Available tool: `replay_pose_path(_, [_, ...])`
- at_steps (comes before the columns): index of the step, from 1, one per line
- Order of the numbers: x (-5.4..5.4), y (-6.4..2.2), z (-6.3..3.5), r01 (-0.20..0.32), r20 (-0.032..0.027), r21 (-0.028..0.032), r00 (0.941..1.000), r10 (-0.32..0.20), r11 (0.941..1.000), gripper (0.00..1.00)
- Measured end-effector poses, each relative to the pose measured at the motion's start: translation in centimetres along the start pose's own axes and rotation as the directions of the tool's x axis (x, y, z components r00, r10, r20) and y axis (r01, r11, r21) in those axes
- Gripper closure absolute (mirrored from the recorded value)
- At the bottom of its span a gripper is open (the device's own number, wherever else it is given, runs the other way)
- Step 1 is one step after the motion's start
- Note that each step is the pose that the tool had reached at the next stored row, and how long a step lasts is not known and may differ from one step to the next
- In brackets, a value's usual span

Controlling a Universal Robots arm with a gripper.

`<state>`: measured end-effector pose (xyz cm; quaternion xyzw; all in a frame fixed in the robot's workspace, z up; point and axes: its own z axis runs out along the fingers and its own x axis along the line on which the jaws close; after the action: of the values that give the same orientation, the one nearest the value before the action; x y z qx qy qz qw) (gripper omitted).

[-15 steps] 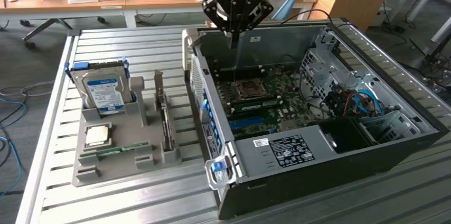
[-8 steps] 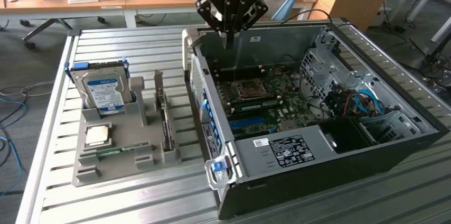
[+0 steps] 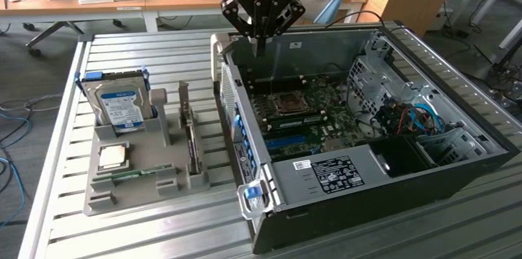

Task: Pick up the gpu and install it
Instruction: 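Reach for the gpu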

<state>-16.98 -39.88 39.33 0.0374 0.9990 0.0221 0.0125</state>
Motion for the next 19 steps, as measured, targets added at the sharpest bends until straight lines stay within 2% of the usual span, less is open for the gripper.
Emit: replay_pose_path(19, [2.5,-0.19,-0.07,0.0,0.0,0.0,1.0,0.0,1.0,0.89])
